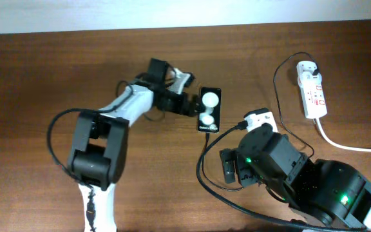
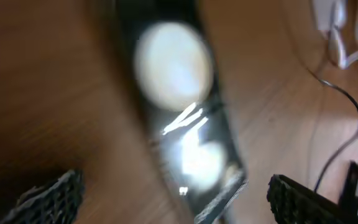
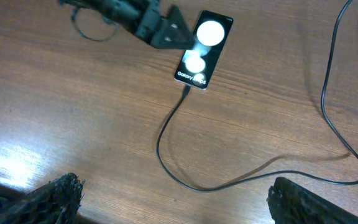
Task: Plug charger to phone and switch on socket
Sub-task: 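Lower the charging phone onto the table with the left gripper and release, then move the right gripper to the power strip's red switch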
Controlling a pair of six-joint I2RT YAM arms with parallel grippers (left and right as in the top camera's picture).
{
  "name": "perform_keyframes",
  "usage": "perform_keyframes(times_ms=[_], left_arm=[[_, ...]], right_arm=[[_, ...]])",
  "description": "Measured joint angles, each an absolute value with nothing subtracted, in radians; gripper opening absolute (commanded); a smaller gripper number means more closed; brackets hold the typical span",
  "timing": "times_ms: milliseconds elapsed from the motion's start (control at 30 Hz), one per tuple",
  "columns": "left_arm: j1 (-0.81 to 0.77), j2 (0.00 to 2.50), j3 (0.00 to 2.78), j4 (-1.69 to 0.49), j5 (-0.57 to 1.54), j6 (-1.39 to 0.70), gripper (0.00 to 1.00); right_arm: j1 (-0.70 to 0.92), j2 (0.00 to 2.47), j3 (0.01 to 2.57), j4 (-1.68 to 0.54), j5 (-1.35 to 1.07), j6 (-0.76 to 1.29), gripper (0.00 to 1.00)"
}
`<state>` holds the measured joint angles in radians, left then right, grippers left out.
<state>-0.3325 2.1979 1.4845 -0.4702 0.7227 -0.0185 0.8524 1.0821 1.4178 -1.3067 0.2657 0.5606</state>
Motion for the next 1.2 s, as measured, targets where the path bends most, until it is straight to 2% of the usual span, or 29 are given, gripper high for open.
perform_keyframes(times_ms=[67,133,200,400,467,500,600,667,800,900,1033,1200], left_arm=[[-0.230,2.153,1.476,-0.588,0.627,-0.018,0.99],[-0.101,2.052,1.430,-0.759,0.443,-0.002,0.99],[-0.065,1.913,1.424,-0.842,0.347,0.011,0.99],[-0.053,1.349,1.426,-1.078,0.238,0.046,0.99],[-0.053,1.225,1.426,-1.153,0.202,0.046,0.99],[-0.053,1.158,1.424,-1.207,0.165,0.046,0.99],[-0.052,0.952,1.429,-1.355,0.073,0.046,0.99],[-0.051,0.881,1.428,-1.425,0.052,0.046,0.99],[-0.051,0.772,1.428,-1.493,0.044,0.046,0.99],[-0.051,0.678,1.427,-1.489,0.044,0.046,0.99],[-0.051,0.515,1.426,-1.478,0.044,0.046,0.99],[-0.066,0.448,1.425,-1.470,0.044,0.046,1.00]], right_arm=[[0.852,1.082,1.418,-1.329,0.299,0.619,0.99],[0.850,1.082,1.418,-1.351,0.378,0.725,0.99],[0.812,1.082,1.418,-1.354,0.412,0.783,0.99],[0.455,1.134,1.419,-1.462,0.433,0.817,1.00],[0.387,1.151,1.419,-1.462,0.434,0.816,0.77],[0.348,1.163,1.419,-1.464,0.433,0.816,0.61],[0.263,1.209,1.419,-1.464,0.433,0.824,0.32],[0.239,1.238,1.419,-1.464,0.433,0.825,0.04],[0.168,1.305,1.419,-1.447,0.428,0.826,0.04],[0.040,1.358,1.418,-1.382,0.416,0.804,0.04],[-0.229,1.525,1.417,-1.181,0.246,0.661,0.04],[-0.368,1.764,1.453,-1.031,0.033,0.571,0.04]])
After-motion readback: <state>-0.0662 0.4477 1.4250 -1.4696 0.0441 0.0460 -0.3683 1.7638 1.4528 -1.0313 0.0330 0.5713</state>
